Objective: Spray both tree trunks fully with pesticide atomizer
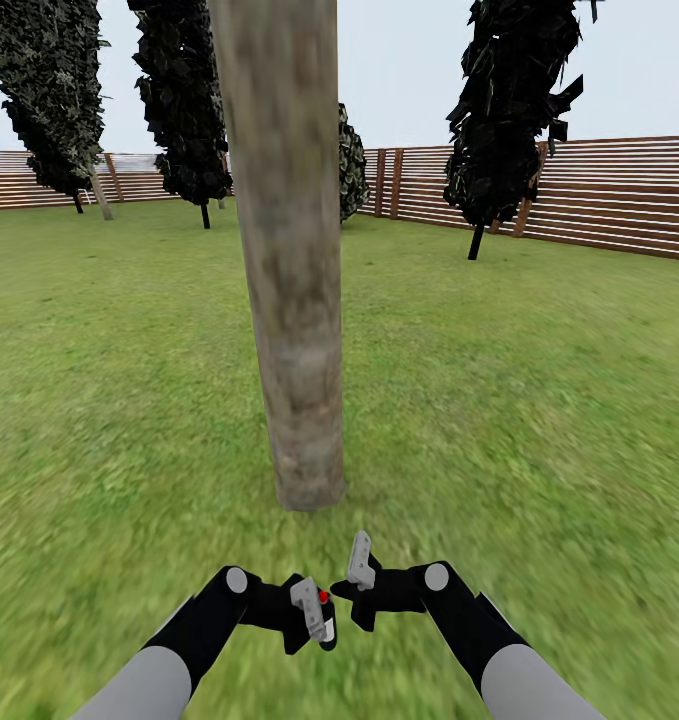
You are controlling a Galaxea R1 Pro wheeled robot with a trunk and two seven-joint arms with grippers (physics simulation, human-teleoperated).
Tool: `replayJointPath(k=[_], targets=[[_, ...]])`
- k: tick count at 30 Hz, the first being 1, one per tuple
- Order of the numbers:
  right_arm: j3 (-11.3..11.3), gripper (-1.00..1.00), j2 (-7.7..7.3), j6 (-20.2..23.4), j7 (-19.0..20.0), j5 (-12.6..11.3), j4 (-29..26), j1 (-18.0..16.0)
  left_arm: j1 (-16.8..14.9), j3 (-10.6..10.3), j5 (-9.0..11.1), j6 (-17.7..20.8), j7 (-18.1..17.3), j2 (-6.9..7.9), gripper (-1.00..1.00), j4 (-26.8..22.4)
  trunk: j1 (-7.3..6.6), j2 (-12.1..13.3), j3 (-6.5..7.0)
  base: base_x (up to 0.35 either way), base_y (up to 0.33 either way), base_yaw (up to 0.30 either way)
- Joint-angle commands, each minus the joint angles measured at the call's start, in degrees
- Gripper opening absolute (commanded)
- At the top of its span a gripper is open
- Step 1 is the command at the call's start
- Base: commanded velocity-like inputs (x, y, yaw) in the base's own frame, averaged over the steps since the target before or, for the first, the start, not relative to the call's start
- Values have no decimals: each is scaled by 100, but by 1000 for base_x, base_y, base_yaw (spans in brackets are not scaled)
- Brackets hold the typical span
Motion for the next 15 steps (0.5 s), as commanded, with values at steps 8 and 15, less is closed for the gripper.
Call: replayJointPath(k=[8,15], targets=[[-8,-100,2,-34,4,55,-7,-2,-2,24,-26,-61,-12,-2,-100,-7,-1,-2,-5,0,0,0],[-8,-100,2,-34,4,55,-7,-2,-2,13,258,-71,-12,6,-100,-7,-1,-2,-5,0,0,0]])
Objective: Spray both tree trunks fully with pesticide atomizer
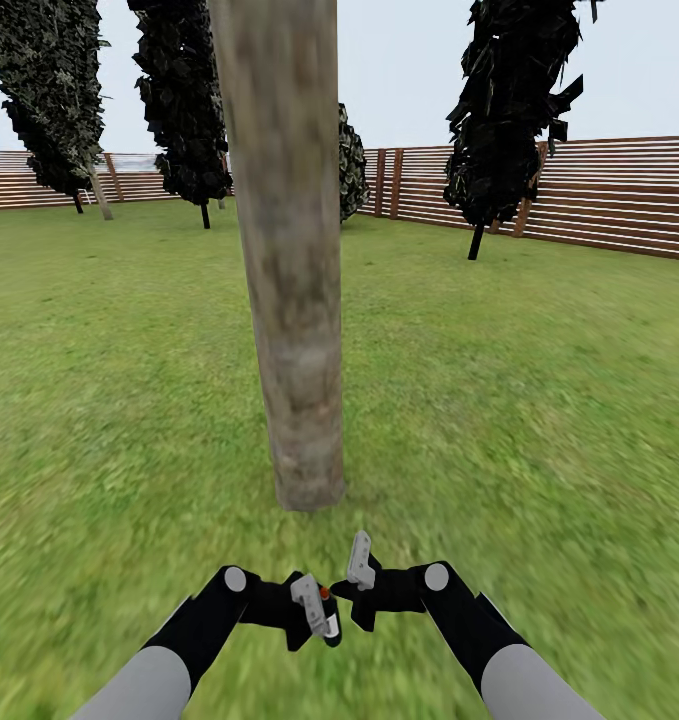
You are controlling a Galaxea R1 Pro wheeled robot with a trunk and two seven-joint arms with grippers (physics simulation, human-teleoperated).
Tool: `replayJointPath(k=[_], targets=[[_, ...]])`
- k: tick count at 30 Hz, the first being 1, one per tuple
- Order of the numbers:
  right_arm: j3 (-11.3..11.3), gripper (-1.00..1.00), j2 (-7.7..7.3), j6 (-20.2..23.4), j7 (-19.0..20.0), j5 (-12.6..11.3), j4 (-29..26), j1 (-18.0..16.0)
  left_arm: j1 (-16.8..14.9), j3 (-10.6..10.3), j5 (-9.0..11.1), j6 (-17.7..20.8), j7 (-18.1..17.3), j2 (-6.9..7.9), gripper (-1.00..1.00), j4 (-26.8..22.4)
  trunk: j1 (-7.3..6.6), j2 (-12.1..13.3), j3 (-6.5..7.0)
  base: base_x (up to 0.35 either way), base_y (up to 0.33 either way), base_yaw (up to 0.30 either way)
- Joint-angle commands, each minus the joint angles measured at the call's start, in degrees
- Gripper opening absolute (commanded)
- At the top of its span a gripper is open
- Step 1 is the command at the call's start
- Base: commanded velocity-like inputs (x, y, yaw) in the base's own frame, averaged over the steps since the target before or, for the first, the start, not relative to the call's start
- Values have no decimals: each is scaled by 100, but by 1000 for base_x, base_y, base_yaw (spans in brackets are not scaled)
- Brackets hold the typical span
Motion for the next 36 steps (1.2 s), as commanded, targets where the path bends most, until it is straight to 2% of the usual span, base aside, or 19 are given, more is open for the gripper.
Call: replayJointPath(k=[1,11,15,20,27,28,29,33,35,36], targets=[[-7,-100,2,-34,4,55,-7,-2,-2,9,-49,-53,-12,-2,-100,-7,-1,-2,-5,0,0,0],[-6,-100,2,-34,4,55,-7,-2,-2,11,-36,-55,-12,1,-100,-7,-1,-2,-5,0,0,0],[-5,-100,2,-34,4,55,-7,-2,-2,-6,-87,-61,15,54,-100,-7,-1,-2,-5,0,0,0],[-6,-100,2,-34,4,55,1,-2,24,-26,-198,-61,23,477,-100,-5,-1,-2,-5,0,0,0],[-6,-100,-4,-34,4,55,2,-2,48,-41,-216,-76,24,1059,-100,-7,-1,-2,-5,0,0,0],[-6,-100,-6,-34,4,55,4,-2,56,-47,-218,-78,24,1177,-100,-7,-1,-2,-5,0,0,0],[-6,100,-6,-34,4,55,5,0,60,-50,-221,-78,24,1258,-100,-7,-1,-2,-5,0,0,0],[-11,100,-26,-34,4,59,14,-1,67,-50,-232,-79,24,1640,-100,-2,-1,-2,-5,0,0,0],[-17,100,-46,-36,-11,62,32,-2,70,-53,-228,-79,24,1879,-100,10,-1,-2,-5,0,0,0],[-17,100,-51,-37,-17,63,37,-2,71,-58,-229,-79,24,1920,-100,19,-1,-2,-5,0,0,0]])
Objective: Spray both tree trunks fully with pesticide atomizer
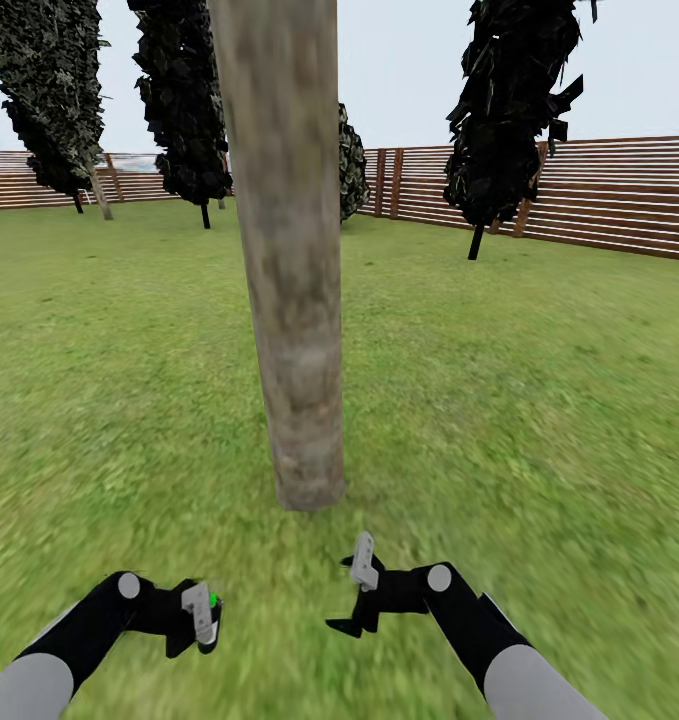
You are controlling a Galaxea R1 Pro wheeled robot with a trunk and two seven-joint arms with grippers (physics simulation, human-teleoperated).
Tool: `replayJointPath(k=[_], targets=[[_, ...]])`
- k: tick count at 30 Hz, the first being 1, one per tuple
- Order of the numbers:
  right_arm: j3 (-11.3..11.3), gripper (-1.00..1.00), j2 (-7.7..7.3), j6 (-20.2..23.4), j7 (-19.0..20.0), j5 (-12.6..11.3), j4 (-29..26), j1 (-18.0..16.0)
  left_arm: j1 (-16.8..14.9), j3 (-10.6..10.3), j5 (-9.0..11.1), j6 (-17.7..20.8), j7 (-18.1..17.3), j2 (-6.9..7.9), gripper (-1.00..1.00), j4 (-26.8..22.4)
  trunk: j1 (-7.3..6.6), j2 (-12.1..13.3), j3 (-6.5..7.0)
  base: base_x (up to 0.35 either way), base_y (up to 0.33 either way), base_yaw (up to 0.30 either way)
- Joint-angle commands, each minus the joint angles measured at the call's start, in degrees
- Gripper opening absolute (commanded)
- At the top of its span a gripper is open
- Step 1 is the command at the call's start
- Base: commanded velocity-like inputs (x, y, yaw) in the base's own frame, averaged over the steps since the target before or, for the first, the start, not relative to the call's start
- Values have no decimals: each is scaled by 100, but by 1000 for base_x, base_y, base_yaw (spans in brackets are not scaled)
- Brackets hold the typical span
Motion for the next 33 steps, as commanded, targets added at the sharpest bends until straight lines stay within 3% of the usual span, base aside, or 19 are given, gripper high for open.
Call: replayJointPath(k=[1,4,5,7,10,12,13,14,15,18,19,20,21,23,26,30,33], targets=[[-8,100,-10,-43,-15,63,3,1,1,-8,-37,-53,9,91,-100,29,-1,-2,-5,0,0,0],[-17,100,-142,-49,-165,61,20,14,3,161,21,-28,395,170,-100,69,-1,-2,-5,0,0,0],[-20,100,-245,-50,-310,53,35,19,3,300,47,-19,658,176,-100,81,-1,-2,-5,0,0,0],[-41,100,-466,-51,-991,30,250,32,4,763,103,4,1446,145,-100,231,-1,-2,-5,0,0,0],[-161,100,-631,-54,-2423,11,1012,39,4,1341,220,17,2249,20,-100,691,-1,-2,-5,0,0,0],[-358,100,-660,-66,-3622,-1,1680,41,4,1661,378,23,2707,-134,-100,1000,-1,-2,-5,0,0,0],[-413,100,-663,-77,-3924,-6,1856,41,4,1723,417,25,2822,-177,-100,1069,-1,-2,-5,0,0,0],[-524,100,-667,-123,-4487,-14,2193,41,4,1820,487,31,3044,-271,-100,1195,-1,-2,-5,0,0,0],[-683,100,-668,-292,-5188,-20,2621,45,4,1913,566,46,3342,-431,-100,1352,-1,-2,-5,0,0,0],[-1064,100,-682,-901,-6134,-42,3062,81,-1,2058,740,266,3794,-738,-100,1506,-1,-2,-5,0,0,0],[-1543,100,-732,-1226,-6573,-239,3168,158,-26,2180,988,892,3950,-954,-100,1515,-1,-2,-5,0,0,0],[-1836,100,-825,-1309,-6682,-448,3195,199,-44,2206,1094,1221,3979,-1007,-100,1502,-1,-2,-5,0,0,0],[-2016,100,-905,-1352,-6723,-641,3212,225,-82,2233,1301,1858,4008,-1056,-100,1468,-1,-2,-5,0,0,0],[-2155,100,-971,-1384,-6717,-829,3224,247,-116,2240,1563,2539,4001,-1106,-100,1280,-1,-2,-5,0,0,0],[-2196,100,-999,-1394,-6711,-880,3233,299,-126,2196,1653,2943,3996,-1311,-100,771,-1,-2,-5,0,0,0],[-2208,100,-1007,-1397,-6722,-887,3231,342,-145,2188,1682,3377,3996,-1448,-100,184,-1,-2,-5,0,0,0],[-2219,100,-1001,-1404,-6736,-937,3229,367,-233,2190,1679,4308,4022,-1668,-100,-461,-1,-2,-5,0,0,0]])
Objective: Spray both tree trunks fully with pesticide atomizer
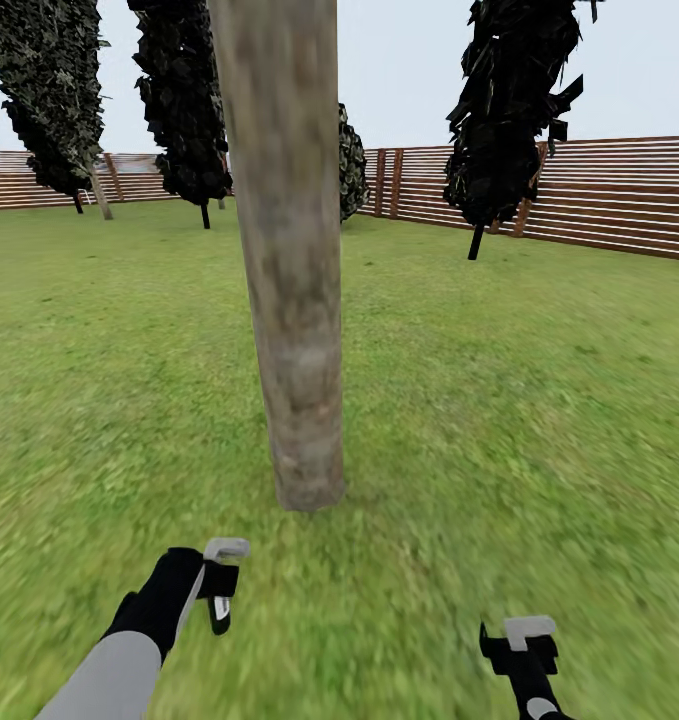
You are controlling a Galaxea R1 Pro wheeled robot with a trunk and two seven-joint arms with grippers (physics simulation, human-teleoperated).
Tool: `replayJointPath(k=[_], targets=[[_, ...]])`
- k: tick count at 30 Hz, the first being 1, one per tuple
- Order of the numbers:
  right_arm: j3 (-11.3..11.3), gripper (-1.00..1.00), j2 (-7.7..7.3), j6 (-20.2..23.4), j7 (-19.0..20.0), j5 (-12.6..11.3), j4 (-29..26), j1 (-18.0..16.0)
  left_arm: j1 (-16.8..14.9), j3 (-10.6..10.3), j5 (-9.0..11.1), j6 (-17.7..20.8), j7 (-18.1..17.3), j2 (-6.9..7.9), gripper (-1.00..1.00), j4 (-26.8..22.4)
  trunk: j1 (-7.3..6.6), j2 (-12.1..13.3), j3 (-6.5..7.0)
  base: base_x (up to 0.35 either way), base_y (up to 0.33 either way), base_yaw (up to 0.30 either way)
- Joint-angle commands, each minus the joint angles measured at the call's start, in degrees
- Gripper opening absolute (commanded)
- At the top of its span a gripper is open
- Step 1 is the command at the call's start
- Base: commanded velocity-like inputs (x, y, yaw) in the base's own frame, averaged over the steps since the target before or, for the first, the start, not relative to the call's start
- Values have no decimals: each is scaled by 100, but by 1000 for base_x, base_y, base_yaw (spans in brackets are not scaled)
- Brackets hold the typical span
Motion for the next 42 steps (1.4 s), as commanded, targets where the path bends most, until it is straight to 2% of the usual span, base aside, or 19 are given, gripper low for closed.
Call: replayJointPath(k=[1,10,11,15,17,20,28,37,39,40,41,42], targets=[[-28,100,53,-26,-6,-252,26,215,45,25,-83,208,-30,-59,-100,-193,-1,-2,-5,301,-162,0],[-25,100,60,-11,-6,-253,26,224,35,34,-73,203,-35,-65,-100,-202,-1,-2,-5,290,-198,0],[-25,100,62,-11,3,-253,26,224,-496,40,-62,439,-125,18,-100,-640,-1,-2,-5,0,0,0],[-25,100,62,-9,3,-247,26,224,-483,55,-61,440,-129,42,-100,-641,-1,-2,-5,0,0,0],[-25,100,62,-10,3,-244,26,224,-475,72,-61,433,-134,118,-100,-641,-1,-2,-4,0,0,0],[-25,100,60,-15,3,-244,26,224,-507,43,-63,438,-134,154,-100,-641,-1,-2,13,0,0,0],[-25,100,62,-13,3,-241,26,224,-537,17,-94,437,-119,157,-100,-687,-1,-2,24,20,-92,0],[-25,100,53,-15,3,-235,26,224,-541,17,-102,447,-117,170,-100,-989,-1,-2,24,-162,-80,0],[-25,100,53,-15,3,-235,26,224,-624,23,-97,464,-119,157,-100,-1046,-1,-2,24,-7,-1,0],[-25,100,53,-15,3,-235,26,224,-803,19,-101,615,-122,150,-100,-1052,-1,-2,24,-2,0,0],[-25,100,53,-13,3,-235,26,224,-980,17,-94,928,-128,165,-100,-1054,-1,-2,24,0,0,0],[-25,100,53,-15,3,-235,24,224,-1034,17,-99,1036,-131,178,-100,-1058,-1,-2,24,0,0,0]])
